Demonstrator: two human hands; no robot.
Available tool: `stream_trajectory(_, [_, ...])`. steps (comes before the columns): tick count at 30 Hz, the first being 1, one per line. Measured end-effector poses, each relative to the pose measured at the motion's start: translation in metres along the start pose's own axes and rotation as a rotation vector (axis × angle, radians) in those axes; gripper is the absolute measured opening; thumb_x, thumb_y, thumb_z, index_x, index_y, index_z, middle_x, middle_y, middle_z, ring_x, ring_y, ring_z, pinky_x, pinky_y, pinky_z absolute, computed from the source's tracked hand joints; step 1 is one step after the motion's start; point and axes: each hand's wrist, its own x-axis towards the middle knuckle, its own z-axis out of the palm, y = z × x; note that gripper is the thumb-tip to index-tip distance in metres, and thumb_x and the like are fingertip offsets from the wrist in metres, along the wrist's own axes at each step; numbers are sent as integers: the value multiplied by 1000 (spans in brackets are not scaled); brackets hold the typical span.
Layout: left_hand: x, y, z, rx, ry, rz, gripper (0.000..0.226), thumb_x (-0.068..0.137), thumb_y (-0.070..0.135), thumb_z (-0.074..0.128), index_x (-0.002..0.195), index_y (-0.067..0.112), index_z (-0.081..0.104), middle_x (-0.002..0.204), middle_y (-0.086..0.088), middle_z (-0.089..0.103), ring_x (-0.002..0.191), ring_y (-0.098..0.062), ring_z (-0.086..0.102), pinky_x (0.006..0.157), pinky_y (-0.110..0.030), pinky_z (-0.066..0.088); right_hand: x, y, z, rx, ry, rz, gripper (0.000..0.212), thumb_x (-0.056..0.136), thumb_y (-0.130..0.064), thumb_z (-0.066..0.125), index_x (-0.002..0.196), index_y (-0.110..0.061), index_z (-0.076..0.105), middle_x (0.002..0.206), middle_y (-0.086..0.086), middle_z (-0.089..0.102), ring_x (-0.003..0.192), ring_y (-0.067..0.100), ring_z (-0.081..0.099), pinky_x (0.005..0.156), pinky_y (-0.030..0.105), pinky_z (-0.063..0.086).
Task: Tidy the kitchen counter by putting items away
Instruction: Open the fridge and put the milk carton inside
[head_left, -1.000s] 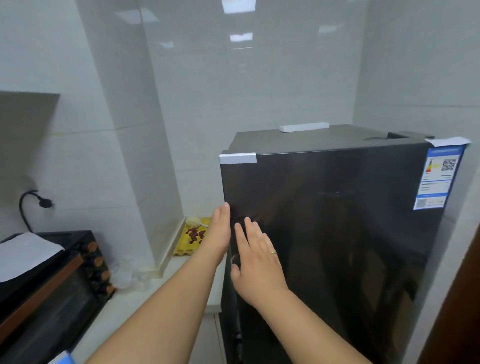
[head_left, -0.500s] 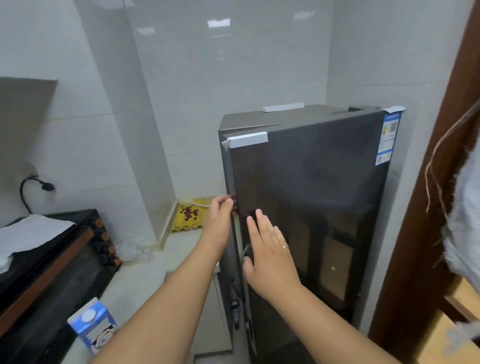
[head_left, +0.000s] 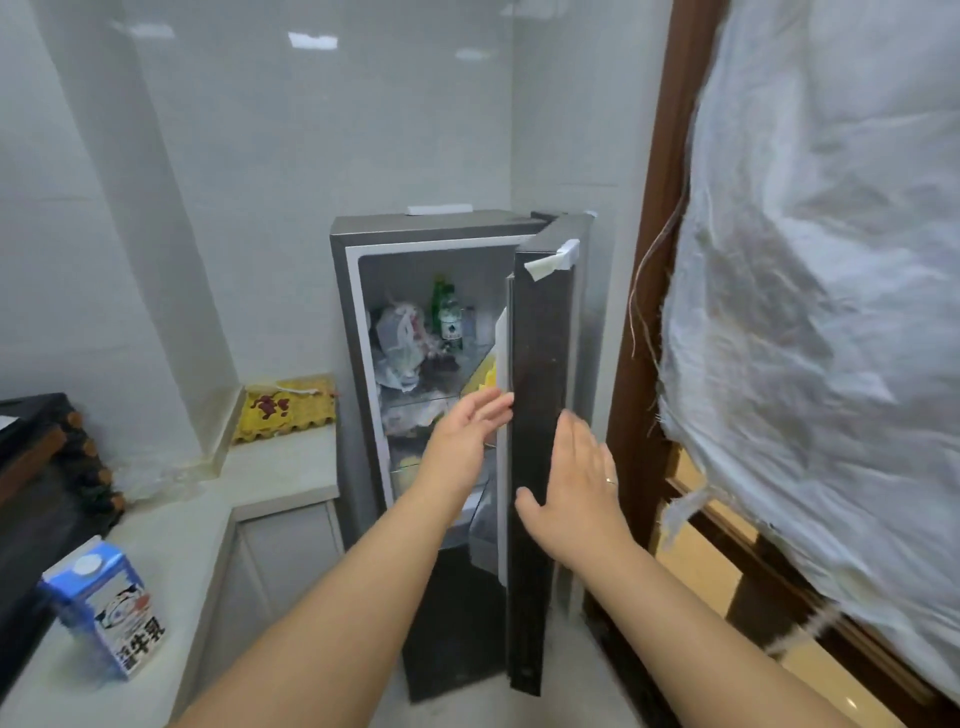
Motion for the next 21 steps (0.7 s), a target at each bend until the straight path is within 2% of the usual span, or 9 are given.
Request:
stream_trajectory(3, [-7, 1, 38, -42, -114, 7, 46, 101, -4, 35, 144, 8, 46, 141, -8, 60, 131, -20, 55, 102, -20, 47, -10, 33, -26, -59, 26, 72, 105, 89, -51, 57, 158, -19, -14, 169, 5, -5, 156, 21, -5, 125, 45, -3])
stream_trajectory(6, [-6, 0, 70, -27, -224, 14, 50, 102, -6, 32, 149, 7, 40, 146, -8, 55, 135, -20, 51, 114, -33, 39, -15, 62, -43, -71, 22, 146, 106, 87, -54, 55, 158, -20, -16, 170, 3, -7, 156, 20, -8, 126, 47, -2])
stream_trajectory(8, [-4, 0, 86, -15, -282, 8, 53, 101, -7, 33, 151, 9, 37, 149, -6, 51, 137, -19, 48, 117, -37, 37, -14, 76, -52, -60, 28, 187, 106, 86, -55, 54, 158, -19, -16, 170, 4, -8, 156, 20, -7, 126, 46, -2])
stream_trajectory(11, [-3, -2, 104, -8, -345, -19, 56, 101, -8, 33, 153, 11, 33, 151, -3, 48, 140, -18, 44, 111, -35, 41, -13, 89, -58, -85, 58, 239, 106, 86, -56, 52, 159, -16, -13, 170, 7, -5, 156, 21, -6, 127, 44, -1])
stream_trajectory(13, [-2, -8, 107, 17, -394, -35, 56, 101, -7, 34, 153, 13, 33, 152, -2, 47, 142, -17, 42, 106, -29, 42, -16, 87, -59, -75, 93, 270, 104, 88, -50, 54, 159, -16, -14, 170, 8, -7, 156, 22, -8, 127, 46, 1])
stream_trajectory(16, [-2, -22, 87, 117, -387, -51, 52, 102, -4, 35, 151, 15, 38, 150, 0, 50, 139, -14, 45, 96, -23, 45, -24, 64, -52, -134, 238, 144, 100, 89, -34, 57, 159, -17, -11, 169, 7, -10, 155, 22, -12, 126, 48, 1])
stream_trajectory(18, [-3, -34, 60, 177, -323, -68, 49, 101, -6, 35, 148, 10, 42, 146, -3, 53, 130, -10, 49, 81, -13, 45, -27, 40, -39, -173, 244, -12, 97, 88, -31, 58, 160, -18, -5, 169, 7, -8, 156, 24, -10, 126, 47, 1])
stream_trajectory(19, [-4, -40, 42, 211, -277, -74, 47, 101, -6, 36, 145, 8, 44, 143, -5, 54, 126, -9, 49, 79, -12, 44, -26, 26, -29, -172, 205, -71, 96, 89, -32, 59, 160, -19, -5, 169, 7, -7, 156, 24, -9, 126, 46, -1])
stream_trajectory(21, [-7, -58, -7, 302, -164, -103, 43, 101, -2, 41, 142, 9, 48, 136, -2, 57, 122, -8, 50, 90, -14, 42, -20, -3, -1, -151, 96, -134, 95, 89, -33, 58, 160, -21, -4, 169, 7, -5, 155, 25, -7, 125, 44, -5])
